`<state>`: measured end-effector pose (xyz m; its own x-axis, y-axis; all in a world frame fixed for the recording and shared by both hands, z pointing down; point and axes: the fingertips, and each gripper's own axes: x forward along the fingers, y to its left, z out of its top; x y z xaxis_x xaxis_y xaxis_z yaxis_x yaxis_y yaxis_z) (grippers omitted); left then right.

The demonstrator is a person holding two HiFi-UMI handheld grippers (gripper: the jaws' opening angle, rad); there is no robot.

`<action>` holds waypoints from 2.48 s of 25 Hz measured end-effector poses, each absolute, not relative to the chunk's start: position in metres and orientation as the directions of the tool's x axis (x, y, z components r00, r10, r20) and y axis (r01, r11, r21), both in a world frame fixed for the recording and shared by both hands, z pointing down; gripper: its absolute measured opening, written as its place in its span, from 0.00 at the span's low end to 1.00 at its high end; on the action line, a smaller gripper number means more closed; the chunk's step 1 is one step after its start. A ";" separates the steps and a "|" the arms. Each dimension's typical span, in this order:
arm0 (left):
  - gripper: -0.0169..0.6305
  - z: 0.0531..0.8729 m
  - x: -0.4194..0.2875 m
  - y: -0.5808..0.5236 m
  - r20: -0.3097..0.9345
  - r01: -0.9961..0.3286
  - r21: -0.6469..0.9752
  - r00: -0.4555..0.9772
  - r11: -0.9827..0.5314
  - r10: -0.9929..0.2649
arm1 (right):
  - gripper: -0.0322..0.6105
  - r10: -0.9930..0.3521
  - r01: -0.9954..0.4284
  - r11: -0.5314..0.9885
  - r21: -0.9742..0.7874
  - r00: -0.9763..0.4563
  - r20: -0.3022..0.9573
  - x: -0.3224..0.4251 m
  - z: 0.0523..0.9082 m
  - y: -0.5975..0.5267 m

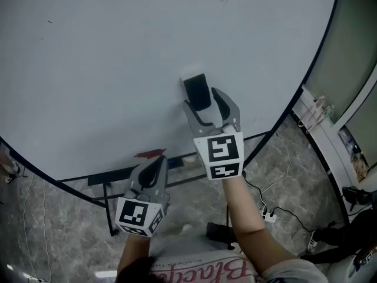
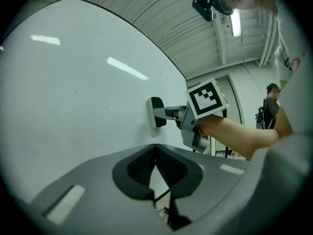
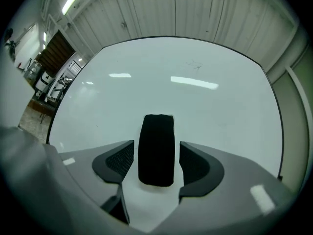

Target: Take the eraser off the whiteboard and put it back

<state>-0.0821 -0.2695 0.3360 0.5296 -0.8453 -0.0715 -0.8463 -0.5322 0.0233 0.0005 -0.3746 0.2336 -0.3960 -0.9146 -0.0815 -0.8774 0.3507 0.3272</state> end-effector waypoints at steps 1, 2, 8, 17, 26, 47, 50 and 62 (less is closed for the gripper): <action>0.03 0.335 -0.083 -0.273 -0.072 -0.848 0.025 0.527 -0.530 -0.847 | 0.48 -0.917 -0.876 0.343 0.339 -0.391 -0.081 -0.002 0.232 -0.379; 0.03 0.335 -0.083 -0.276 -0.071 -0.849 0.027 0.525 -0.527 -0.848 | 0.48 -0.919 -0.874 0.338 0.349 -0.387 -0.080 -0.004 0.230 -0.383; 0.03 0.338 -0.083 -0.284 -0.069 -0.851 0.045 0.520 -0.523 -0.851 | 0.42 -0.920 -0.882 0.322 0.344 -0.377 -0.107 -0.004 0.228 -0.390; 0.03 0.341 -0.082 -0.281 -0.069 -0.852 0.072 0.515 -0.519 -0.855 | 0.41 -0.917 -0.881 0.340 0.328 -0.388 -0.092 -0.004 0.230 -0.389; 0.03 0.341 -0.076 -0.270 -0.075 -0.842 0.074 0.529 -0.534 -0.845 | 0.40 -0.916 -0.881 0.368 0.296 -0.399 -0.049 0.005 0.252 -0.360; 0.03 0.339 -0.068 -0.249 -0.102 -0.840 0.091 0.527 -0.536 -0.844 | 0.41 -0.891 -0.878 0.453 0.154 -0.447 0.075 0.031 0.328 -0.253; 0.03 0.341 -0.068 -0.246 -0.098 -0.838 0.102 0.528 -0.537 -0.843 | 0.41 -0.883 -0.866 0.470 0.173 -0.464 0.076 0.022 0.332 -0.242; 0.03 0.334 -0.075 -0.251 -0.131 -0.835 0.092 0.530 -0.543 -0.838 | 0.41 -0.878 -0.864 0.478 0.161 -0.471 0.082 0.009 0.335 -0.247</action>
